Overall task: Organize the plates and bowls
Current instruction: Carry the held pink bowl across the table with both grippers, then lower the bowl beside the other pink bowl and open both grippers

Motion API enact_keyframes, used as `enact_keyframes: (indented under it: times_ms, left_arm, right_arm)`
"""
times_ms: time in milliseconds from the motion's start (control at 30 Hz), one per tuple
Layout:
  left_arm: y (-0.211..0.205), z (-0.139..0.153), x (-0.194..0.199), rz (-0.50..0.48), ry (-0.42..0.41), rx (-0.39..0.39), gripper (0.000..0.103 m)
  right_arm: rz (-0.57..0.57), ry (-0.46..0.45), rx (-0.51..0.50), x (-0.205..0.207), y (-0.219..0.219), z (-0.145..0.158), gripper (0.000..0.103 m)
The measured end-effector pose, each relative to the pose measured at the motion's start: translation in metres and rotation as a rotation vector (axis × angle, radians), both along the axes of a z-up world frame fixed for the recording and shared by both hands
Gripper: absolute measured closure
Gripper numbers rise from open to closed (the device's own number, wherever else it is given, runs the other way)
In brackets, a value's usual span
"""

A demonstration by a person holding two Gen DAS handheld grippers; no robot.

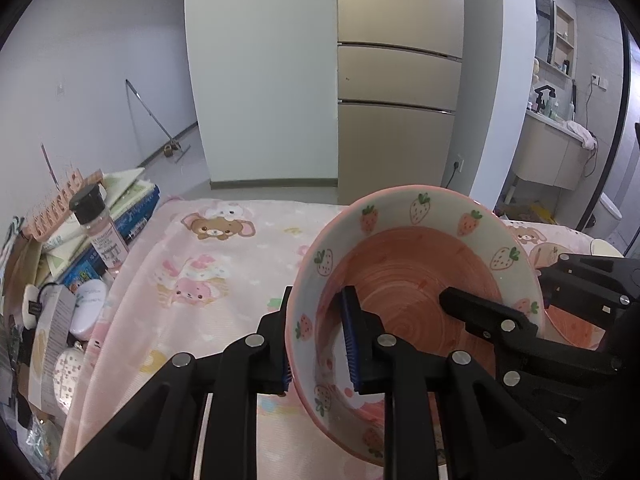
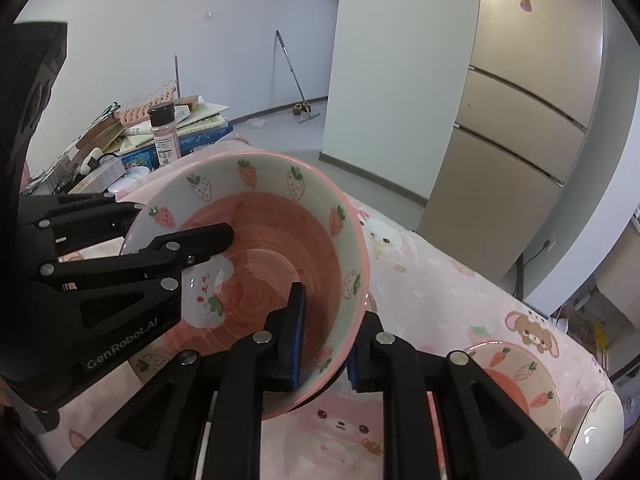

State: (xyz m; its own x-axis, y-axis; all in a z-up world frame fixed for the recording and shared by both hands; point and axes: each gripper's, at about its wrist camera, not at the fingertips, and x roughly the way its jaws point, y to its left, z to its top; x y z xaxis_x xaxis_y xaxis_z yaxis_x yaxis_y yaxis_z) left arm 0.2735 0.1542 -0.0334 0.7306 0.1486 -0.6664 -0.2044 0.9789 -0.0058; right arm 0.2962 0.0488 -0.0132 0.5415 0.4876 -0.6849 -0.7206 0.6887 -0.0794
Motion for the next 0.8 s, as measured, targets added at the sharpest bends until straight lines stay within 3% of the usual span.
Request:
enact_keyframes:
  times_ms: [100,200,233,500,800]
  left_arm:
    - [0.003,-0.001,0.001,0.001,0.001,-0.024,0.083]
    - [0.0,-0.006,0.003,0.006,0.02,0.008,0.088]
    - [-0.001,-0.007,0.003,0.006,0.017,0.017,0.088]
    - [-0.003,-0.009,0.004,0.006,0.021,0.047,0.089]
    - [0.017,0.008,-0.007,0.041,-0.084,-0.097,0.089]
  right_arm:
    - [0.002,-0.062,-0.04,-0.006,0.003,0.002,0.086]
    - [-0.023,-0.212,-0.172,-0.016,0.015,-0.003,0.085]
    - [-0.024,-0.227,-0.175,-0.017,0.015,-0.005,0.085]
    - [-0.03,-0.165,-0.096,-0.007,0.006,-0.006,0.085]
    - [-0.039,-0.046,0.063,0.002,-0.013,0.001,0.083]
